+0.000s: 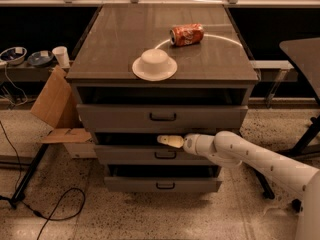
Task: Open middle drawer
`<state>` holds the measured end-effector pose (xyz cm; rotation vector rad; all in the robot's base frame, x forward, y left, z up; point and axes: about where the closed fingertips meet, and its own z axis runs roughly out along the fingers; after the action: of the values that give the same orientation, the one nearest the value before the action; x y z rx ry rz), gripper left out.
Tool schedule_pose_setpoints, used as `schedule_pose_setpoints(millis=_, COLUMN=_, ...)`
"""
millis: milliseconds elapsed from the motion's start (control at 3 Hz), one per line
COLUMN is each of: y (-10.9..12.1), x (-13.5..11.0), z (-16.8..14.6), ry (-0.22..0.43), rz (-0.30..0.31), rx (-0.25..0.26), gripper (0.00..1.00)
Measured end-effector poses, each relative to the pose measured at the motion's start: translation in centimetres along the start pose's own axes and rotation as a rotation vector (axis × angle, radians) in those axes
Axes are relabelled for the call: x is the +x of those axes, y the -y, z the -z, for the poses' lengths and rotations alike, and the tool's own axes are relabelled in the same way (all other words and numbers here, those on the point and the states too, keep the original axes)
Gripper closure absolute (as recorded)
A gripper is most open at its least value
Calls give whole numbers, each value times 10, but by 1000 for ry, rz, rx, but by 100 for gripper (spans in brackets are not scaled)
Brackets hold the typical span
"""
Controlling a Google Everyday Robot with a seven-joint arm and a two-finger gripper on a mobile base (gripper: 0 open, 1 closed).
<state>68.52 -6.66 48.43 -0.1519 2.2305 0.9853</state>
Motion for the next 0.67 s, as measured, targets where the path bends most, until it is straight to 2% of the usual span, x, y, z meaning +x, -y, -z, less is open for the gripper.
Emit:
schedule_pose_setpoints(millis=333, y=3, x=8, z=3, ry=-34, rz=-20, rx=28, gripper=0)
schedule_pose_setpoints(millis=667, y=2, x=8, z=3, ry=-34, rz=-20, rx=28, gripper=0)
